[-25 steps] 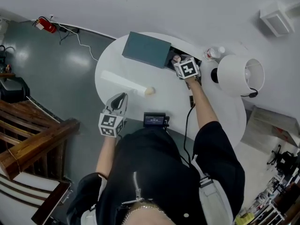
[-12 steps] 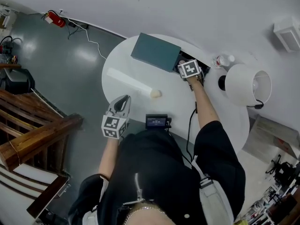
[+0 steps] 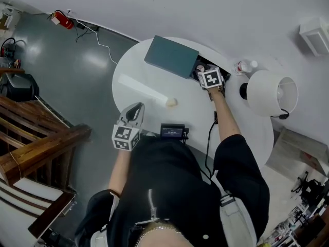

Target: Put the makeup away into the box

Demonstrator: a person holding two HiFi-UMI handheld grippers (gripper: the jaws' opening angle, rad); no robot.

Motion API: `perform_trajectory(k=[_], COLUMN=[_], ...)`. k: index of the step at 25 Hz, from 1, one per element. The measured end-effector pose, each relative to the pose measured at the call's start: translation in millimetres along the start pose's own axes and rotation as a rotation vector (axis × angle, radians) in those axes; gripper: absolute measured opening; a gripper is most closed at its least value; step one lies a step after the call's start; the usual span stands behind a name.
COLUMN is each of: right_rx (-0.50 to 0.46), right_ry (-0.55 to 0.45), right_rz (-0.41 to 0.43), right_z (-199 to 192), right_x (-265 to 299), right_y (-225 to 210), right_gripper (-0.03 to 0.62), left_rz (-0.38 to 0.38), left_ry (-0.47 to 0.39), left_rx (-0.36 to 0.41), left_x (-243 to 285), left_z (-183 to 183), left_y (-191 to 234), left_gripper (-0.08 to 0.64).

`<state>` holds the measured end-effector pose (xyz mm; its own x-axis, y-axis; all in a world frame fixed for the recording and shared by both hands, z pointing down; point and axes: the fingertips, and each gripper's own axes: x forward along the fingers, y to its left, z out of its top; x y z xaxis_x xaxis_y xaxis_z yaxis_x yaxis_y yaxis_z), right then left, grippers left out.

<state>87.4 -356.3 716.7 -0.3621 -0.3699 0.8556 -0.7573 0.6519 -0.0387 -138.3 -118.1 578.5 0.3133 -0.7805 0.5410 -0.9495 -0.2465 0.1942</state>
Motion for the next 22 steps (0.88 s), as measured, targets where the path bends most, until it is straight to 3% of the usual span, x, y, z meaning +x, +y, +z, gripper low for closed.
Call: perform_trajectory(k=[12,22], right_rx=[0.019,0.108], right_ry=[-0.192,-0.213], right_rz=[-0.057,-0.141], right_z=[-4.3,-68.0], right_x=[-73.1,-126.4], right_y=[18.0,9.0], right_gripper=[0.225,0.225], left_rz=[-0.068,-0.179], left_ry=[-0.026,-0.051], left_rx=[0.046,0.113], left_x=[3.4,20.1], left_z=[8.3,15.1], left_y=[-5.2,-35.4], left_gripper=[0.015,0.015])
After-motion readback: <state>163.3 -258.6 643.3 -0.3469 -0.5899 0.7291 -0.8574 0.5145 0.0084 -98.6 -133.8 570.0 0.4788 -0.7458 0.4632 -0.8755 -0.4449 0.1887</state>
